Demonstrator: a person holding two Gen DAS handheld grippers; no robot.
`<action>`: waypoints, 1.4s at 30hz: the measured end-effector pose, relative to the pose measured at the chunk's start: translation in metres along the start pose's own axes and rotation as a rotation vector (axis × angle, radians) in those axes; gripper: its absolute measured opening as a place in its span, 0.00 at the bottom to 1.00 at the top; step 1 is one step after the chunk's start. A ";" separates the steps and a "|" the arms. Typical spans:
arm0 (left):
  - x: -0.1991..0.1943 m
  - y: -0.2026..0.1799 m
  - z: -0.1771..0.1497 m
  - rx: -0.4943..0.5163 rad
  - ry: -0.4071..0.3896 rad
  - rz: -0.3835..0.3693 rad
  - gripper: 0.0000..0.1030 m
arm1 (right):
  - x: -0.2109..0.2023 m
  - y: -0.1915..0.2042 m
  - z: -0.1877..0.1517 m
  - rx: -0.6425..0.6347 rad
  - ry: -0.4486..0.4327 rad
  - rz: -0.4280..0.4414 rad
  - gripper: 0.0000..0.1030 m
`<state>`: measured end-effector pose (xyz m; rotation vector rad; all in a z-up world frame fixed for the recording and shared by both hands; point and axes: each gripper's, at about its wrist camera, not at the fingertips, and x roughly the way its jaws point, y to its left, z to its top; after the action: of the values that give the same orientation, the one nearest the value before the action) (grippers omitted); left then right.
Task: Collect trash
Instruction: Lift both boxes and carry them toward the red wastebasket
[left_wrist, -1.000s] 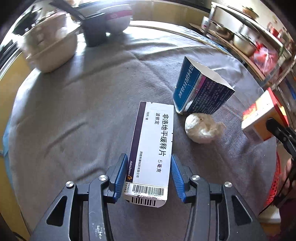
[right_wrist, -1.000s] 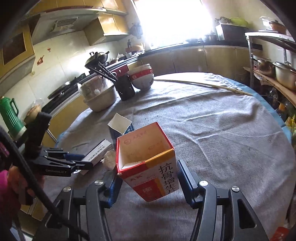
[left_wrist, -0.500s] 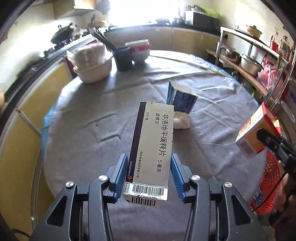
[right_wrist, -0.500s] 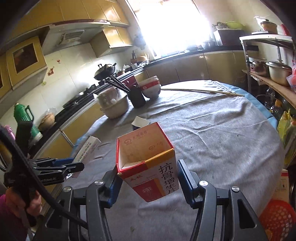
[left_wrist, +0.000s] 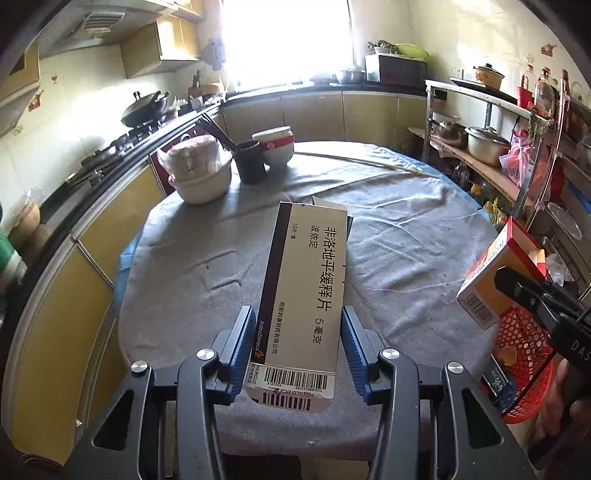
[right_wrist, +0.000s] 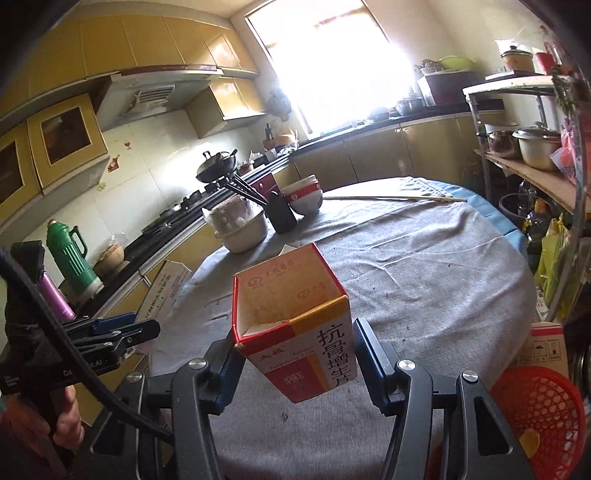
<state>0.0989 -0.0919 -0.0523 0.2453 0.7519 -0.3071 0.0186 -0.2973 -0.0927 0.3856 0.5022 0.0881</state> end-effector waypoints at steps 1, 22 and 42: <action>-0.003 -0.002 -0.001 0.001 -0.005 0.004 0.47 | -0.003 0.000 0.000 0.000 -0.003 0.002 0.58; -0.049 -0.018 -0.017 0.045 -0.092 0.034 0.47 | -0.051 0.013 -0.006 -0.015 -0.075 0.019 0.58; -0.073 -0.008 -0.023 0.034 -0.156 0.063 0.47 | -0.055 0.030 -0.006 -0.049 -0.080 0.034 0.58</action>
<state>0.0317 -0.0784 -0.0181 0.2735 0.5842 -0.2759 -0.0314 -0.2772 -0.0610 0.3488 0.4134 0.1174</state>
